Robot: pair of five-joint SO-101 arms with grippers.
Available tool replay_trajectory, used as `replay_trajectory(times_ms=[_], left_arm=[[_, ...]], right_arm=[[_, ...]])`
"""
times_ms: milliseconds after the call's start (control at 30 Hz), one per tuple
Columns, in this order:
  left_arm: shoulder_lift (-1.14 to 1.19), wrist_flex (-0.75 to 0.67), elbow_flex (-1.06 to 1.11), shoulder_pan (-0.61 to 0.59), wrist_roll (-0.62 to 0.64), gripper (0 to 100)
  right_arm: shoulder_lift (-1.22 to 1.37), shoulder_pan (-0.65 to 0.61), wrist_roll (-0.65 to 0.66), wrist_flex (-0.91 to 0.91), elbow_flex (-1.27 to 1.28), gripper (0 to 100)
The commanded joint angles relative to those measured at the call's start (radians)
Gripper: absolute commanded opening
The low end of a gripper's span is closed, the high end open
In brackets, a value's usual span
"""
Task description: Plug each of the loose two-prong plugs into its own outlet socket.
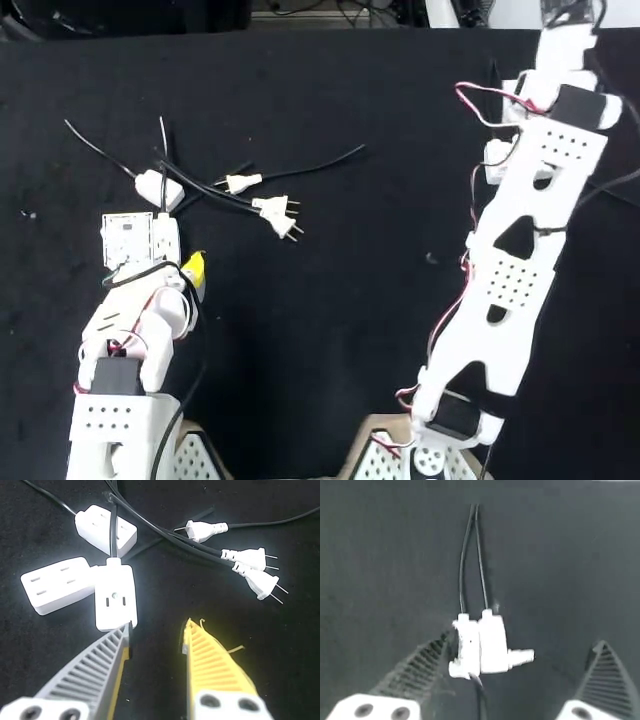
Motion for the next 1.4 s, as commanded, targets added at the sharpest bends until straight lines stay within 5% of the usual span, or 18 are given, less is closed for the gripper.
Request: replay_trajectory(times_ms=[0, 200, 367, 633, 967, 1367], left_arm=[[-0.008, -0.014, -0.015, 0.012, -0.008, 18], [-0.008, -0.014, -0.015, 0.012, -0.008, 18], [-0.008, -0.012, -0.015, 0.01, -0.008, 18], [-0.008, -0.012, -0.015, 0.01, -0.009, 18], [-0.008, -0.012, -0.015, 0.01, -0.009, 18], [-0.008, -0.014, -0.005, 0.01, -0.009, 18]], right_arm=[[-0.053, -0.055, -0.009, 0.054, -0.059, 37.8], [-0.119, -0.209, -0.028, 0.203, -0.05, 37.8], [-0.239, -0.285, -0.265, 0.204, 0.039, 37.8], [-0.704, -0.448, -0.321, 0.198, 0.783, 37.8], [-1.069, -0.532, -0.328, -0.344, 1.689, 37.8], [-1.113, -0.601, -0.328, -0.632, 2.043, 37.8]])
